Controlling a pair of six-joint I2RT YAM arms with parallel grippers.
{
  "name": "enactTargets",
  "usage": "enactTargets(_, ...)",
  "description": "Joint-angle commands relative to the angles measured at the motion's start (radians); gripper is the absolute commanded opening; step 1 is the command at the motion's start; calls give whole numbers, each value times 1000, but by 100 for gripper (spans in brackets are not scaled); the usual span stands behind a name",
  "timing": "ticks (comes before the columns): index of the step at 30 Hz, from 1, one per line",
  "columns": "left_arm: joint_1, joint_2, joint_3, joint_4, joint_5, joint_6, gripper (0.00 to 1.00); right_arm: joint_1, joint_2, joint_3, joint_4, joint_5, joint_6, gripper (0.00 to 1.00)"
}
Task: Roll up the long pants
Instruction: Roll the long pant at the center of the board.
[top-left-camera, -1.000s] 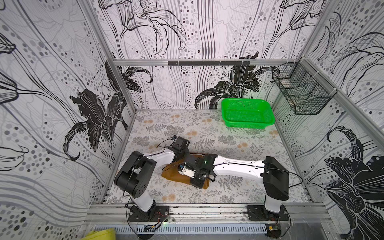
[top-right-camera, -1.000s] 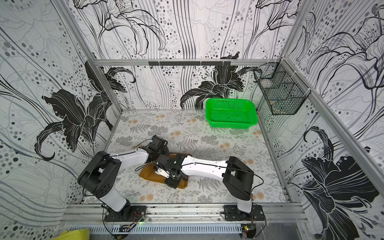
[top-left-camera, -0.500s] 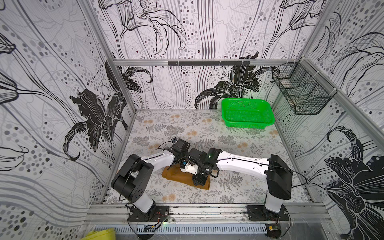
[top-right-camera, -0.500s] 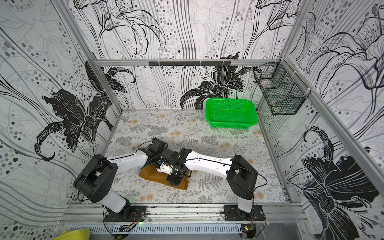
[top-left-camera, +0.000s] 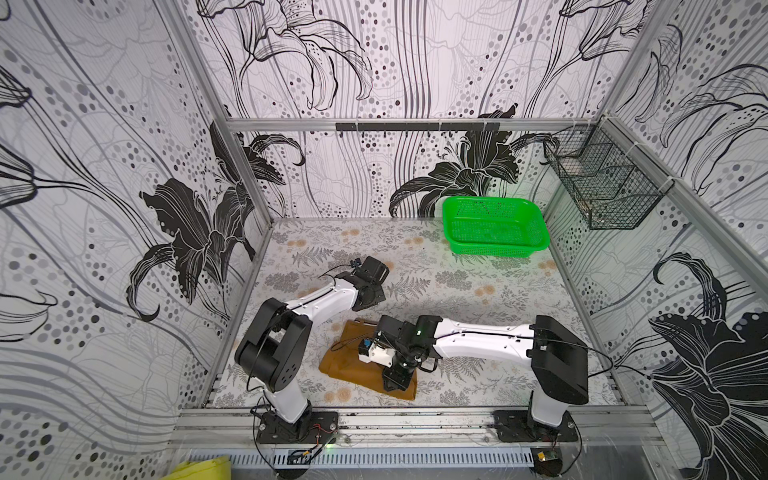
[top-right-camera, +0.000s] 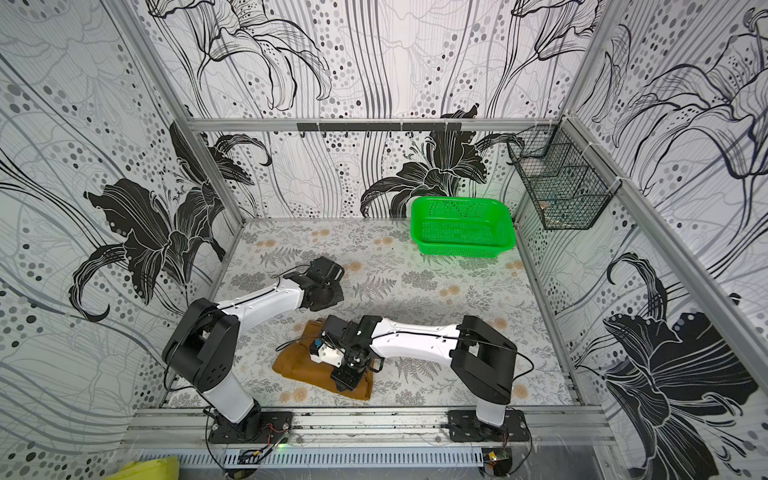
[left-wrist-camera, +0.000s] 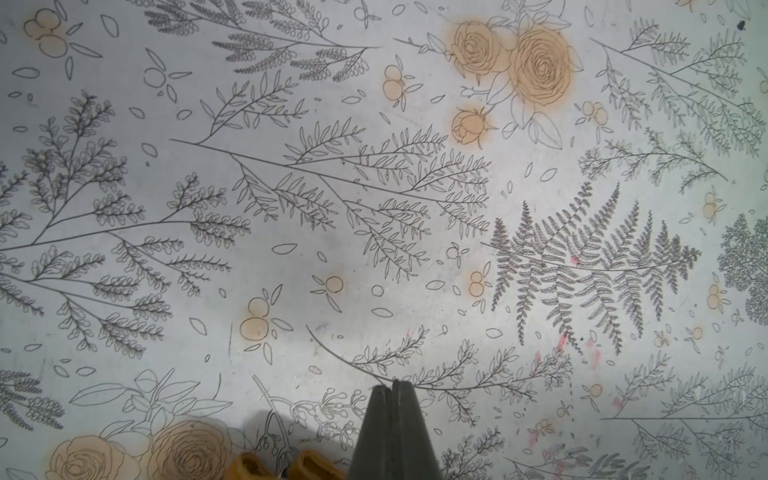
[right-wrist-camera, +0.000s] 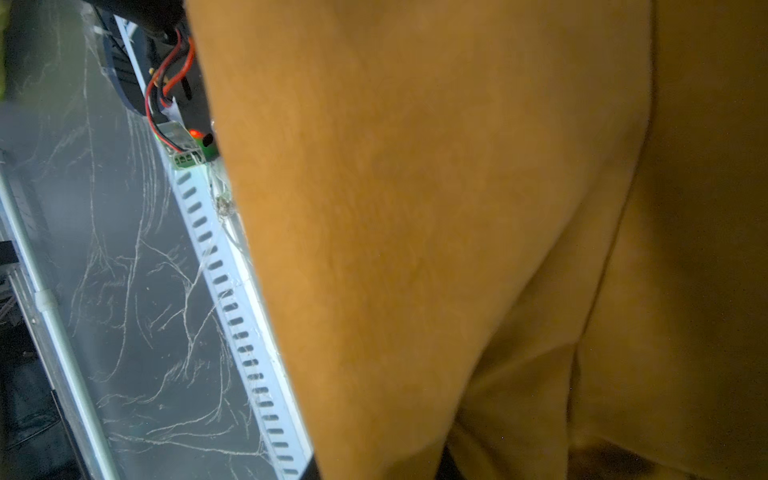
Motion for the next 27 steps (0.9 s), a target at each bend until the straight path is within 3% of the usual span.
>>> enactTargets(1, 5, 38, -1, -33, 15, 15, 0, 14, -9, -30, -28, -66, 32, 0)
enactTargets(8, 1, -46, -158, -7, 99, -5, 0, 13, -19, 9, -62, -49, 20, 0)
enactTargets(16, -4, -75, -287, 5, 101, -11, 0, -16, -3, 86, -121, -73, -12, 0)
enactTargets(27, -23, -175, -393, 1, 121, -8, 0, -247, 31, 82, -75, -164, -31, 0)
